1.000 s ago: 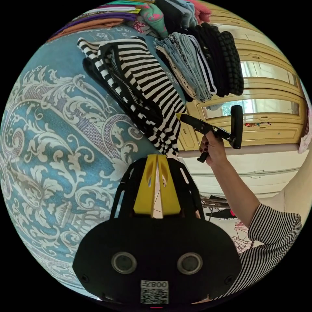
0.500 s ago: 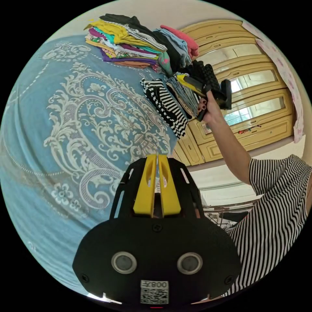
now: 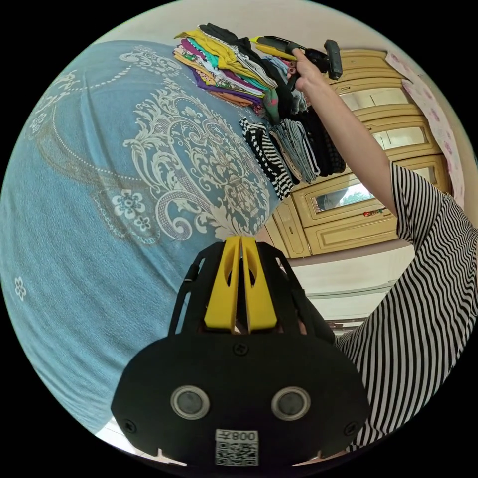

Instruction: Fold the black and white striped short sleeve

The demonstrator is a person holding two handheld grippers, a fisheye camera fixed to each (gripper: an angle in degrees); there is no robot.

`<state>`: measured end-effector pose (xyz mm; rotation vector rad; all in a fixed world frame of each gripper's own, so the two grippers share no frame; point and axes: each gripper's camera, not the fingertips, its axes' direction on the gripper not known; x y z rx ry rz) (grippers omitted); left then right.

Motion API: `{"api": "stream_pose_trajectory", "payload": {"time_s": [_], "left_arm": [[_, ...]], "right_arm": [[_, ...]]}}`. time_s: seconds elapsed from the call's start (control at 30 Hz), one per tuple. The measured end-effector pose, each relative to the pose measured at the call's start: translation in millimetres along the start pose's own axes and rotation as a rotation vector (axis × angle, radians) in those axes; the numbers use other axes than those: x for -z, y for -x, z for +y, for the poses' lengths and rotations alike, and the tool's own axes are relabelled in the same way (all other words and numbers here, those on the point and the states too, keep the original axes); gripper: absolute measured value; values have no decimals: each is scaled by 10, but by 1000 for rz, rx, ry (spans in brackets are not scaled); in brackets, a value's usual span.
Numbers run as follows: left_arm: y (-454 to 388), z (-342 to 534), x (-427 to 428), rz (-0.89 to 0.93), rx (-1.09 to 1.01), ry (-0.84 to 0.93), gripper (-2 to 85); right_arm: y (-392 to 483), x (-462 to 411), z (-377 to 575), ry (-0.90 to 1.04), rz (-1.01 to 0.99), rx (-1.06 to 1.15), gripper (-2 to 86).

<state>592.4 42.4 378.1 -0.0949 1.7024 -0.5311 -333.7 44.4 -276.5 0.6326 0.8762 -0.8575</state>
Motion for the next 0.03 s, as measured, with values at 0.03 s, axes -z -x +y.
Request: {"api": "stream_pose_trajectory", "payload": {"time_s": [0.03], "left_arm": [[-22,7,57,5,-6,3,2]], "right_arm": [[59,-52,-26,6,2,3,104]]}}
